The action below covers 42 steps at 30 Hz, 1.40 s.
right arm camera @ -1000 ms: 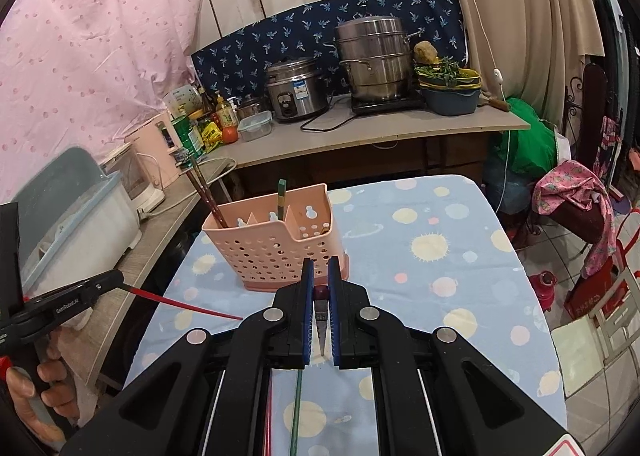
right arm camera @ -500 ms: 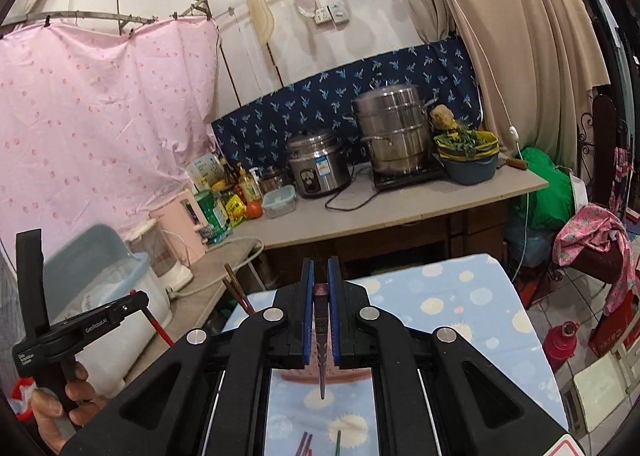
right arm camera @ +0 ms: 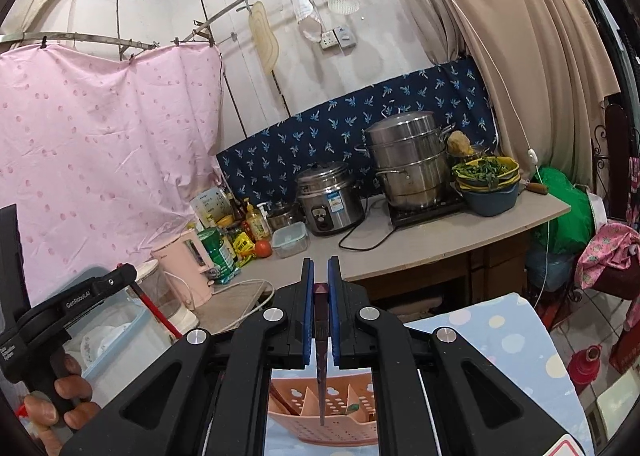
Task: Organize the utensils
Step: 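Lower both chopsticks into the pink basket and open both tools, then withdraw both open tools back over the remaining chopsticks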
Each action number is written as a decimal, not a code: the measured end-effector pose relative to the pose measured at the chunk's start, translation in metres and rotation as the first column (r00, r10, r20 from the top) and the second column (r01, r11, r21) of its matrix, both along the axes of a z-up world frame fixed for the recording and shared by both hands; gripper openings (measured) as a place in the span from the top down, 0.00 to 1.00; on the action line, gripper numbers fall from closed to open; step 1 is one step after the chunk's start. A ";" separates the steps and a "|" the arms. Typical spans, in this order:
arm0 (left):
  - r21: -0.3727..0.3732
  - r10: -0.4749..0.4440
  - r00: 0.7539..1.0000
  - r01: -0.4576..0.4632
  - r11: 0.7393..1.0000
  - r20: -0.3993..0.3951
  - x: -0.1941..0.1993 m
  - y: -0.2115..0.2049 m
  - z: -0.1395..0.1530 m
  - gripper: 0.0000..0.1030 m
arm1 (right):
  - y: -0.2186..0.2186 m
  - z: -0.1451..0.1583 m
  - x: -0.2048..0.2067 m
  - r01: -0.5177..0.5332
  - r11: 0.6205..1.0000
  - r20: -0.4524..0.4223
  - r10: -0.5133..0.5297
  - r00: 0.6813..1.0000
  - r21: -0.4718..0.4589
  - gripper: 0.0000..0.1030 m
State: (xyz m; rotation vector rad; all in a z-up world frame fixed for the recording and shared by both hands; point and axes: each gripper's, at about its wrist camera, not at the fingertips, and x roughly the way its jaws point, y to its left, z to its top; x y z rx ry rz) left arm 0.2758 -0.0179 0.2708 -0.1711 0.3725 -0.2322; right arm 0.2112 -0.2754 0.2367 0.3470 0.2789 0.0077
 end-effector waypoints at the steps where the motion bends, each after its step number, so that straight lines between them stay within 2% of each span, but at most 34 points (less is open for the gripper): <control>1: -0.001 -0.004 1.000 0.004 1.000 -0.014 0.006 -0.002 -0.006 0.93 | 0.001 -0.004 0.004 0.001 1.000 -0.010 -0.001 1.000 -0.003 0.94; 6: 0.010 -0.004 0.998 0.005 1.000 -0.055 0.023 -0.009 -0.027 0.93 | 0.002 -0.013 0.016 0.000 1.000 -0.031 0.000 1.000 0.003 0.94; 16: 0.021 -0.004 0.998 0.005 1.000 -0.069 0.035 -0.012 -0.030 0.93 | -0.001 0.009 0.020 0.013 1.000 0.043 -0.014 0.999 0.010 0.94; 20: 0.026 -0.013 0.995 0.016 1.000 -0.102 0.041 -0.016 -0.043 0.93 | 0.001 -0.002 0.032 0.010 1.000 0.009 -0.010 1.000 0.001 0.94; 28: 0.038 -0.032 0.986 0.038 0.999 -0.167 0.046 -0.021 -0.066 0.93 | 0.007 -0.044 0.051 -0.028 1.000 -0.128 0.026 0.991 -0.011 0.93; 30: 0.042 -0.029 0.985 0.037 0.998 -0.171 0.045 -0.020 -0.066 0.89 | 0.007 -0.046 0.049 -0.023 1.000 -0.130 0.022 0.991 -0.009 0.89; 32: 0.042 -0.018 0.984 0.026 0.999 -0.178 0.045 -0.019 -0.067 0.68 | 0.007 -0.045 0.048 -0.027 1.000 -0.133 0.026 0.991 -0.005 0.86; 36: 0.041 -0.012 0.985 0.020 0.999 -0.173 0.038 -0.015 -0.066 0.59 | 0.008 -0.040 0.039 -0.027 0.999 -0.125 0.024 0.992 -0.019 0.77; 38: 0.041 -0.010 0.984 0.018 0.999 -0.177 0.034 -0.013 -0.066 0.51 | 0.007 -0.038 0.034 -0.029 0.999 -0.124 0.026 0.992 -0.022 0.76; 42: 0.054 -0.013 0.985 0.023 0.998 -0.174 0.017 -0.011 -0.066 0.45 | 0.010 -0.040 0.017 -0.043 0.999 -0.143 0.038 0.989 -0.033 0.76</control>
